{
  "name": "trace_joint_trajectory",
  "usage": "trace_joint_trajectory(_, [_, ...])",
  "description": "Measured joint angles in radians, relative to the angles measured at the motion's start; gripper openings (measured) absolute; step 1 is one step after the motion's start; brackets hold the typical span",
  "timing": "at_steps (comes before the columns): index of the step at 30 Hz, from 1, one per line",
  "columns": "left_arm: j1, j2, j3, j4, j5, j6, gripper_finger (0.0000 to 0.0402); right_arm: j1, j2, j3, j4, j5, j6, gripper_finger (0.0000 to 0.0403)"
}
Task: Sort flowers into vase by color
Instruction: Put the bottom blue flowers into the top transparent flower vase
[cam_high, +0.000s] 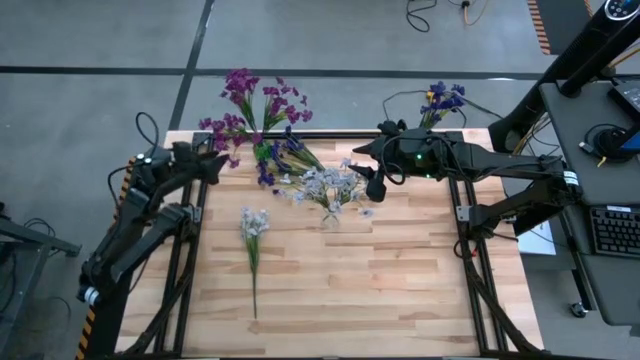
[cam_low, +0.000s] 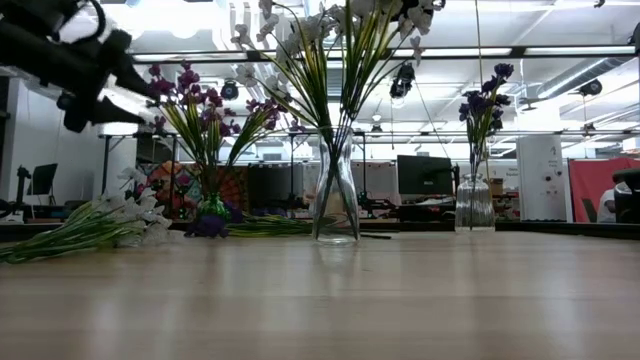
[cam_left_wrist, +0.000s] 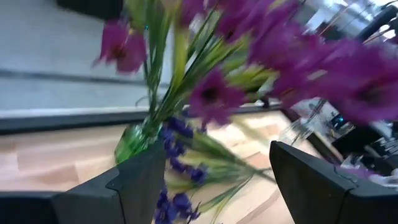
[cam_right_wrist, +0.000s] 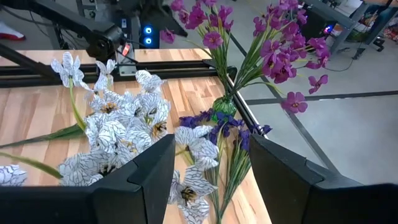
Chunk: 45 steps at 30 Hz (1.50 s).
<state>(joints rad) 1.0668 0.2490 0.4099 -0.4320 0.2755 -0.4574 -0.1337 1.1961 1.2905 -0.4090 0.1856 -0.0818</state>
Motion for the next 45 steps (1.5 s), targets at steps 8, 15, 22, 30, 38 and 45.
trace_joint_trajectory(8, [0.0,-0.049,0.066,-0.082,-0.005,0.029,0.027,0.0,0.0,-0.002,0.001,0.0,0.001,0.0199])
trace_joint_trajectory(15, [0.0,-0.125,0.114,-0.128,-0.004,0.031,0.027,0.0,0.0,-0.002,0.002,0.0,0.003,0.0199])
trace_joint_trajectory(22, [0.0,-0.176,0.127,0.093,0.183,0.057,0.027,-0.026,0.006,0.004,0.05,0.078,0.018,0.0199])
trace_joint_trajectory(30, [-0.001,-0.112,0.134,0.256,0.242,0.13,0.027,-0.065,0.013,0.049,0.124,0.113,0.045,0.0199])
trace_joint_trajectory(38, [-0.004,0.013,0.133,0.402,0.311,0.182,0.027,-0.165,0.112,0.172,0.096,0.112,0.032,0.0199])
trace_joint_trajectory(45, [-0.012,0.017,0.133,0.492,0.326,0.18,0.027,-0.339,0.29,0.392,-0.09,0.025,0.064,0.0199])
